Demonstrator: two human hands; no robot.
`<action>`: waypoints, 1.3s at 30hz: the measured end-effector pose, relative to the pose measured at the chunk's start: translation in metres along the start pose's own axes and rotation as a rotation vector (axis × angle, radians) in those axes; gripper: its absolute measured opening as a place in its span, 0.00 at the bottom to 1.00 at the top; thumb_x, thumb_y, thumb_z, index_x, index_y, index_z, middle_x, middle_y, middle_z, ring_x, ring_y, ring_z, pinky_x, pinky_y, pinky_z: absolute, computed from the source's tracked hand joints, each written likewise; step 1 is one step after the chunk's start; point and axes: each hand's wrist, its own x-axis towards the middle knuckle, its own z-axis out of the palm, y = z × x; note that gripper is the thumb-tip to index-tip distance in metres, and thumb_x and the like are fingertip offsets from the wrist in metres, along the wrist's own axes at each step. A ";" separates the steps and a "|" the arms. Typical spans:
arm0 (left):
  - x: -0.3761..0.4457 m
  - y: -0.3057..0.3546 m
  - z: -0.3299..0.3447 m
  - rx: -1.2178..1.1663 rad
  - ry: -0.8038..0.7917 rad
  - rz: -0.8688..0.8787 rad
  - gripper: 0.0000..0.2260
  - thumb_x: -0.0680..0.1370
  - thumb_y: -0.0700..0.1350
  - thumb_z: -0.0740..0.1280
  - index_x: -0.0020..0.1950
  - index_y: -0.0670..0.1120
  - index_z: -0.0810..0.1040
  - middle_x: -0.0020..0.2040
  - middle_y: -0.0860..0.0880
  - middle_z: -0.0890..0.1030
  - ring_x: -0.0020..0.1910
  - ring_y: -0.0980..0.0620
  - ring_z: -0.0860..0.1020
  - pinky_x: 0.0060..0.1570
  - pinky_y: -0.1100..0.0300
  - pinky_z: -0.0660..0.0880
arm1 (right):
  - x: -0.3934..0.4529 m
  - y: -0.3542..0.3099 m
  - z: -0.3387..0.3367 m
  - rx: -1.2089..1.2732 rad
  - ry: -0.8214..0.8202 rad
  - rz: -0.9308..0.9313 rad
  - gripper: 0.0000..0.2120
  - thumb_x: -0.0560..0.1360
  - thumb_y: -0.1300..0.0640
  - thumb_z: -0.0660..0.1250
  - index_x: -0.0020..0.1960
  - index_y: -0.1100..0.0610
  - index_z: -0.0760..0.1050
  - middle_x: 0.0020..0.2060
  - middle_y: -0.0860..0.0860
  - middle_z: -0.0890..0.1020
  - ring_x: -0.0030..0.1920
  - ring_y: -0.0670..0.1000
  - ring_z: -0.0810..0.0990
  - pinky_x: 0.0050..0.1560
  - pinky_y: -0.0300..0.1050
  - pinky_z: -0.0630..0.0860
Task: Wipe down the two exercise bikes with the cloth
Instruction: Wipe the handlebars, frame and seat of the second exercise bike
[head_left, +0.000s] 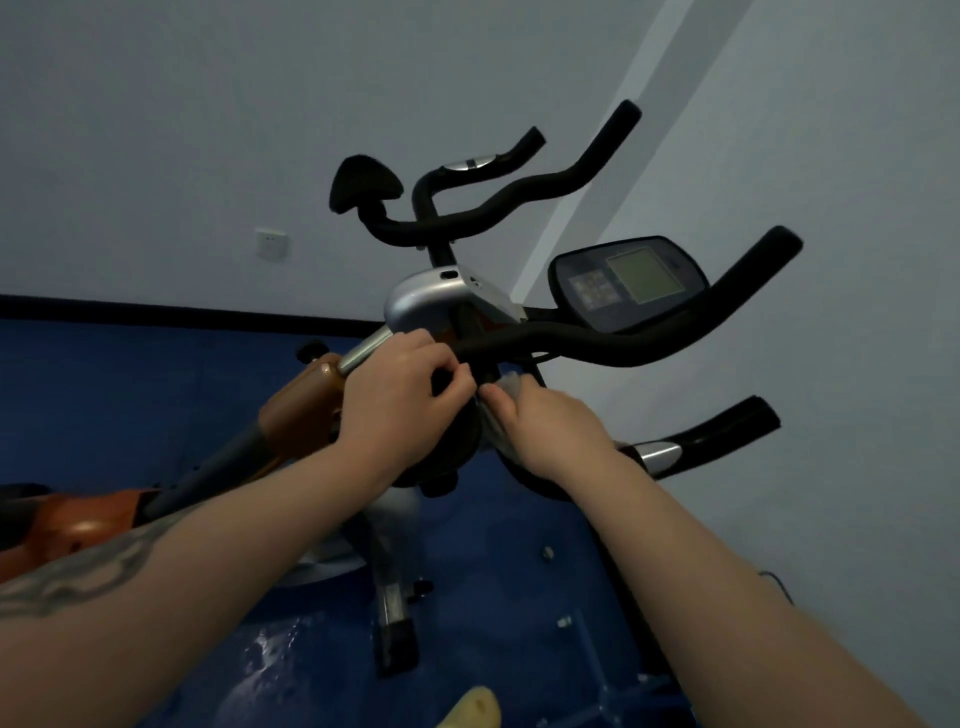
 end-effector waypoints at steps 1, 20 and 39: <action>-0.001 0.000 0.000 -0.003 0.000 0.005 0.11 0.76 0.52 0.63 0.36 0.48 0.77 0.36 0.54 0.72 0.37 0.55 0.71 0.35 0.59 0.67 | -0.005 0.001 -0.001 -0.002 0.011 -0.016 0.26 0.80 0.36 0.47 0.61 0.56 0.67 0.55 0.59 0.79 0.54 0.60 0.77 0.45 0.51 0.69; 0.001 -0.001 0.000 0.008 -0.008 -0.011 0.10 0.76 0.51 0.64 0.38 0.48 0.78 0.37 0.54 0.73 0.37 0.55 0.71 0.34 0.58 0.69 | -0.035 0.003 -0.009 -0.270 0.064 -0.111 0.26 0.78 0.33 0.47 0.55 0.55 0.68 0.48 0.54 0.81 0.49 0.58 0.79 0.39 0.48 0.66; 0.000 -0.002 0.000 -0.014 -0.037 -0.020 0.10 0.77 0.49 0.66 0.38 0.47 0.79 0.36 0.53 0.73 0.38 0.53 0.71 0.35 0.53 0.72 | -0.070 0.094 -0.050 -0.460 0.173 -0.533 0.25 0.74 0.33 0.54 0.57 0.50 0.74 0.40 0.47 0.77 0.36 0.50 0.76 0.37 0.44 0.68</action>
